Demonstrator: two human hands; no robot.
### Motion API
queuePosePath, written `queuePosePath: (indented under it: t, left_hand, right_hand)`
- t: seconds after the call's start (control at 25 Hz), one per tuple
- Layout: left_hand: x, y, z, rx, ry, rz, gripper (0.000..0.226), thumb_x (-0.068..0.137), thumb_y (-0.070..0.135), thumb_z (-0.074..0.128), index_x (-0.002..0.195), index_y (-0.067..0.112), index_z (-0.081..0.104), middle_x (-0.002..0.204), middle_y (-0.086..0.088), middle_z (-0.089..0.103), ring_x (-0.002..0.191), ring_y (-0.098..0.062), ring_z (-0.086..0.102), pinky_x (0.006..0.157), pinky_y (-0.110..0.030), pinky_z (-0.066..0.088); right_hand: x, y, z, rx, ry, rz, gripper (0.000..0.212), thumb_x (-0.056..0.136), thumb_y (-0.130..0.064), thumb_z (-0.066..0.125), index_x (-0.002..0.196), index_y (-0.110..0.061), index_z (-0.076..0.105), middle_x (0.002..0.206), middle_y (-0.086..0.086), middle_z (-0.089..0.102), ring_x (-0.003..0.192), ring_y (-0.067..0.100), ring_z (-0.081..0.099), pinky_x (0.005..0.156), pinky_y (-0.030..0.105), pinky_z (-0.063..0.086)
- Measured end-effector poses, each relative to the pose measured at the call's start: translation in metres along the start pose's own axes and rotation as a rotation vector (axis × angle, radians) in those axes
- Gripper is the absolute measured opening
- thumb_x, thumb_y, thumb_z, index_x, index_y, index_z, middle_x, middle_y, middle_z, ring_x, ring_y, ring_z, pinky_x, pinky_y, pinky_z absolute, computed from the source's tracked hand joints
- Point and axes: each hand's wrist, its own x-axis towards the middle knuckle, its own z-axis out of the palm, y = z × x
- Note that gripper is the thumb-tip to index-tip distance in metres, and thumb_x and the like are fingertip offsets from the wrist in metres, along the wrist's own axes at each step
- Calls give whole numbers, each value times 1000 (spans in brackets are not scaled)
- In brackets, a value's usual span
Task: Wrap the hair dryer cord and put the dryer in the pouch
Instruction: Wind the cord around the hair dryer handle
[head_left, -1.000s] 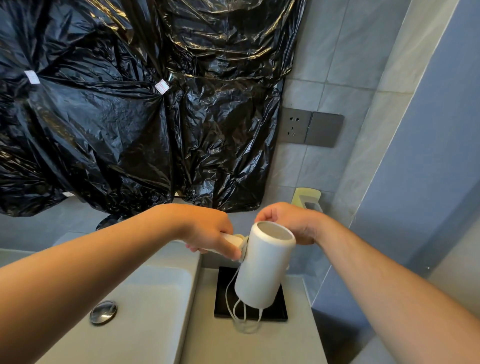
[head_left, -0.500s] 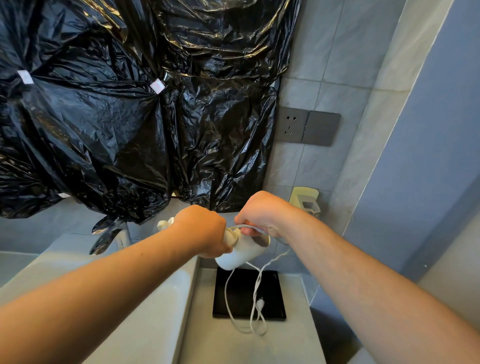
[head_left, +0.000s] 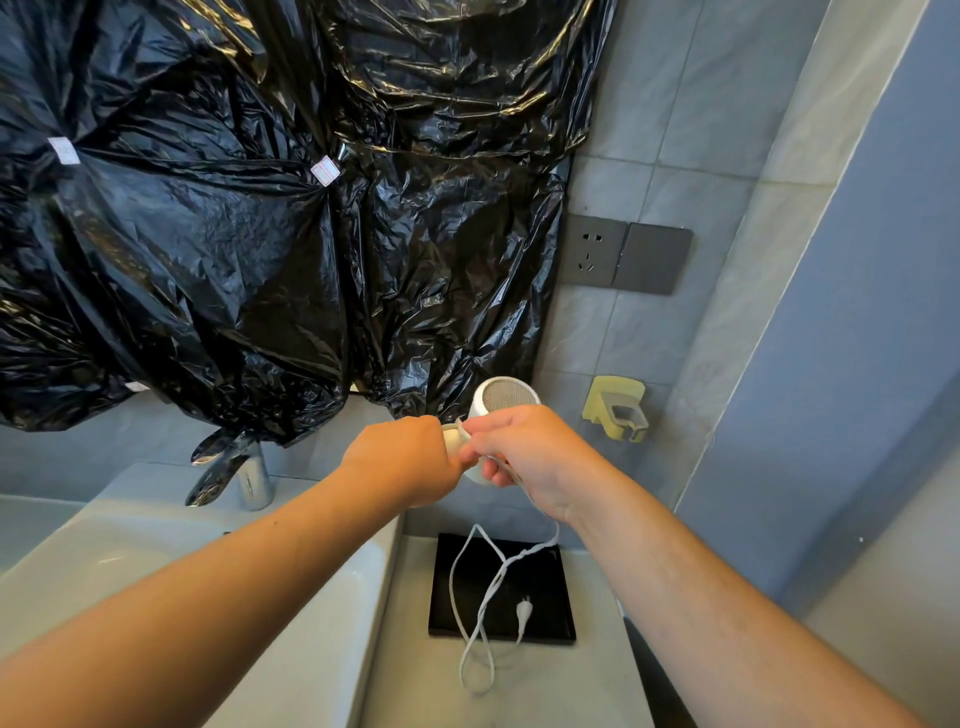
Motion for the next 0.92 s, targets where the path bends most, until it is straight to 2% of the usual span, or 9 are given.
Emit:
queuePosePath:
  t: [0.08,0.2,0.28,0.44,0.56,0.64,0.68,0.8,0.92]
  left_hand:
    - [3,-4,-6,-149,-61,-43,53,87,69,38,88,17,49,93,-6,65,75,-25,56,64,-33,40]
    - [5,-14,-17,-593,-229,-97,57,85,69,49,78,13,54,70,-5,61,57,-19,56,53,-28,44]
    - [1,-15,-22,-938,-378,-160,48,91,56,53,87,9,57,72,-9,59,55,-19,52,53,-28,44]
    - [-5,-11,-23,-1298,-537,-287,38,91,38,44,92,3,58,70,-13,58,55,-24,52,58,-31,43]
    - [-8,-5,-25,-1389,-534,-257,42,91,45,43,89,5,55,66,-14,56,51,-25,52,53,-29,43]
    - [-11,0,-27,-1411,-546,-252,45,92,50,45,89,6,53,65,-13,56,51,-24,52,52,-28,43]
    - [-11,1,-27,-1425,-552,-259,47,94,51,45,89,6,53,65,-12,56,51,-23,52,52,-28,43]
    - [-13,7,-20,-1487,-567,-281,52,96,55,43,91,5,55,64,-11,57,50,-22,53,51,-29,44]
    - [-14,14,-14,-1581,-590,-300,50,96,54,42,90,6,54,63,-12,56,48,-24,53,49,-28,45]
  right_hand:
    - [-3,8,-9,-31,-78,-82,20,88,-6,60,100,-17,71,81,7,70,53,10,46,52,22,41]
    - [-3,18,-18,-39,-69,-125,23,91,-5,56,101,-15,73,73,-1,68,50,7,40,49,19,36]
    - [-4,22,-18,1,-60,-130,23,93,-3,54,105,-13,71,68,-2,66,46,5,38,44,16,33]
    - [-6,26,-14,5,-49,-191,21,94,-4,53,100,-15,70,70,6,63,43,4,37,44,16,32]
    - [-3,30,-18,-42,21,-217,19,91,-12,57,82,-11,74,73,18,55,49,11,34,48,23,30]
    - [-4,32,-23,-33,60,-229,20,90,-14,58,78,-6,73,69,16,50,50,12,32,49,25,27]
    - [-4,32,-25,-29,80,-237,21,90,-14,59,77,-6,73,65,12,51,49,11,33,50,24,27]
    - [-7,32,-26,-122,168,-262,24,91,-17,60,74,-9,75,47,-18,57,46,-2,47,55,17,32]
    - [-6,36,-25,-135,264,-273,24,90,-18,63,72,-8,75,45,-22,58,50,-10,51,59,17,35]
